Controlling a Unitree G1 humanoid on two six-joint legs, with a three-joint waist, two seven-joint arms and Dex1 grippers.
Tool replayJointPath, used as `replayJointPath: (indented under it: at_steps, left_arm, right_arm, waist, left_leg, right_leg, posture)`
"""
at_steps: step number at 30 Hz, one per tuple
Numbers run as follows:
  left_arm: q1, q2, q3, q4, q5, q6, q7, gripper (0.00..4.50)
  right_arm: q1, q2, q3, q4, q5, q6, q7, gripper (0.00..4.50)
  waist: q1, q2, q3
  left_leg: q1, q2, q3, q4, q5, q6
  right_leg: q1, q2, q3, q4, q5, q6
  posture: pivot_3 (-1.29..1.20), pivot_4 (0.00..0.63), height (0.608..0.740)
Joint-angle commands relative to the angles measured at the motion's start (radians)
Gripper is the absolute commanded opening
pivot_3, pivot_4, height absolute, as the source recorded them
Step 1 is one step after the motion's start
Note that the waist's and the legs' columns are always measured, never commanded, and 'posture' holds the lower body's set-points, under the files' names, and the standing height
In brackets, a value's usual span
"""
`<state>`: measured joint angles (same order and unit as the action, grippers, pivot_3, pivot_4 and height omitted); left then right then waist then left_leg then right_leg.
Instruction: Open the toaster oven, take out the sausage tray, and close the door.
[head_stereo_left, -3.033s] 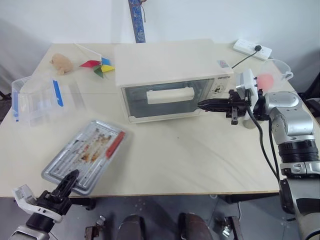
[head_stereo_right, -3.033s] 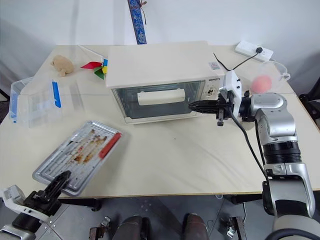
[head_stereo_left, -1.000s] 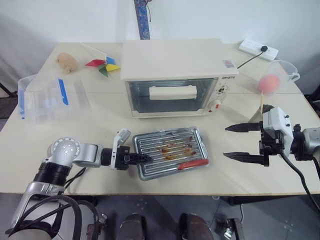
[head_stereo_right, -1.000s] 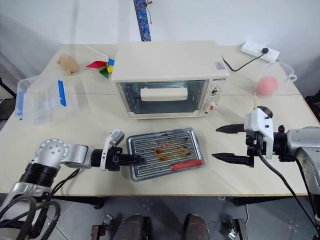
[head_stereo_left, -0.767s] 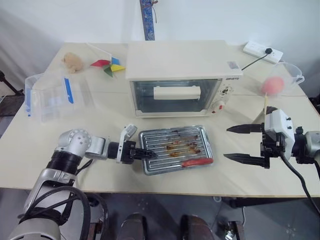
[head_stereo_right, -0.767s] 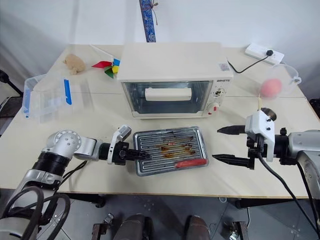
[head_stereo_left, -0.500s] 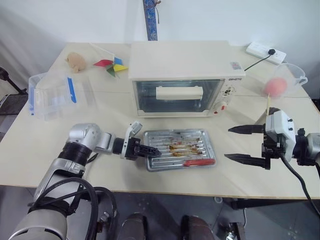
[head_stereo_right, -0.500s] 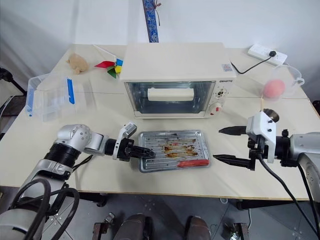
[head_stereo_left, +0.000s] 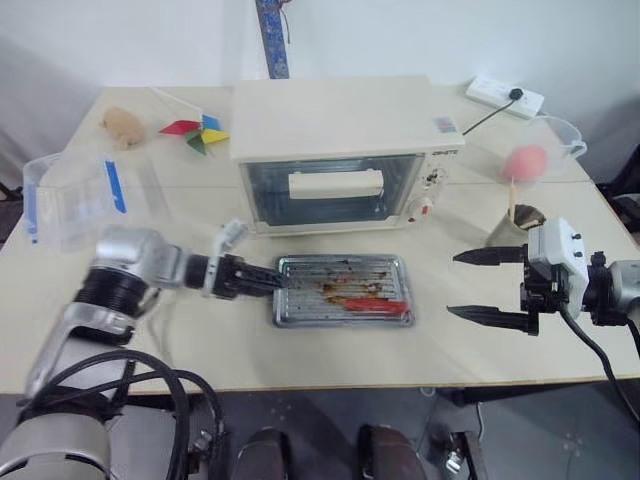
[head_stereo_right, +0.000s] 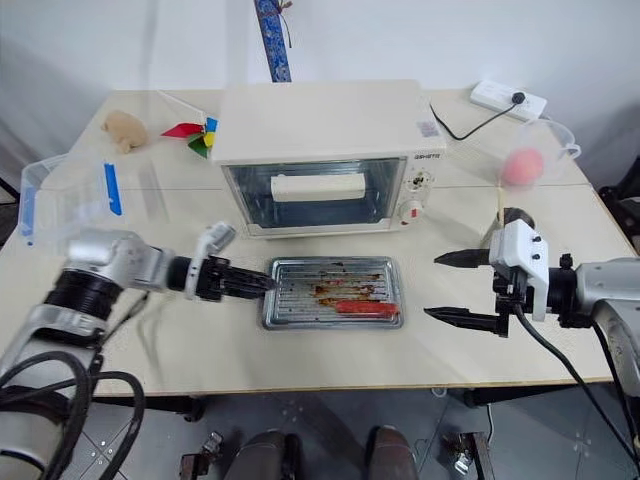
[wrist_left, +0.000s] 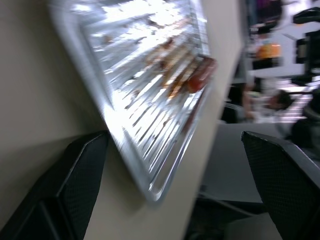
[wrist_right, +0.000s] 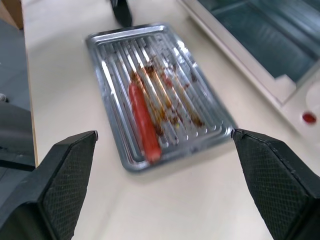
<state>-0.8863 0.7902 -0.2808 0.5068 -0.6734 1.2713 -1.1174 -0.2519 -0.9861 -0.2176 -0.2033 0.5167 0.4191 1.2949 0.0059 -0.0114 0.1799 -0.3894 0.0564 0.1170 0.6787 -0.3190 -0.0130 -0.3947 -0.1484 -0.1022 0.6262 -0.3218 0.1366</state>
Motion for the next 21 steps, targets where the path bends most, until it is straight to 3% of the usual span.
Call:
replayJointPath:
  at_steps: [1, 6, 10, 13, 17, 21]
  left_arm:
    - [0.135, 0.033, 0.169, -0.121, 0.027, -0.379, -0.116, 4.49]
    - [0.291, 0.022, 0.295, -0.166, 0.13, -0.837, -0.166, 4.49]
    - [0.398, 0.016, 0.365, -0.185, 0.165, -1.058, -0.214, 4.49]
    - [0.461, 0.029, 0.415, -0.18, 0.136, -1.062, -0.252, 4.49]
    - [0.558, 0.053, 0.451, -0.157, 0.205, -1.175, -0.238, 4.49]
    - [0.65, 0.05, 0.519, -0.238, 0.189, -1.131, -0.15, 4.49]
  right_arm:
    - [-0.051, 0.005, 0.053, 0.062, -0.04, -0.07, 0.028, 4.5]
    - [-0.07, 0.033, 0.104, 0.15, -0.097, -0.152, 0.026, 4.5]
    - [-0.04, 0.029, 0.105, 0.202, -0.139, -0.203, 0.01, 4.5]
    - [0.007, 0.017, 0.088, 0.233, -0.178, -0.273, 0.001, 4.5]
    - [0.051, 0.025, 0.058, 0.253, -0.183, -0.295, -0.034, 4.5]
    - [0.123, 0.059, -0.01, 0.213, -0.183, -0.291, -0.141, 4.5]
  waist:
    - [-0.004, 0.0, 0.0]
    - [-0.001, -0.006, 0.003]
    - [0.0, -0.006, 0.003]
    - [0.001, -0.005, 0.003]
    - [-0.006, -0.005, 0.003]
    - [-0.007, -0.005, 0.003]
  left_leg:
    - [-0.001, 0.0, 0.0, 0.0, 0.0, 0.0]
    - [-0.002, 0.001, 0.001, 0.002, -0.001, 0.0]
    - [-0.003, 0.001, 0.001, 0.003, -0.001, 0.001]
    - [-0.002, 0.001, 0.002, 0.003, -0.002, 0.001]
    - [-0.002, 0.002, 0.002, 0.003, -0.002, 0.001]
    - [-0.001, 0.003, 0.003, 0.002, -0.002, 0.001]
  right_leg:
    - [0.0, 0.0, 0.0, -0.001, 0.0, 0.0]
    - [-0.002, 0.0, -0.002, 0.0, 0.0, 0.0]
    - [-0.001, -0.001, -0.002, -0.001, 0.0, 0.0]
    - [-0.001, -0.001, -0.002, 0.0, 0.0, 0.0]
    - [-0.001, -0.001, -0.002, 0.0, 0.0, 0.0]
    - [-0.001, -0.001, -0.002, 0.0, 0.0, 0.0]
  posture:
    - [0.0, 0.15, 0.74]
    - [0.0, 0.15, 0.74]
    - [0.0, 0.15, 0.74]
    - [0.0, 0.15, 0.74]
    - [0.0, 0.15, 0.74]
    - [0.0, 0.15, 0.74]
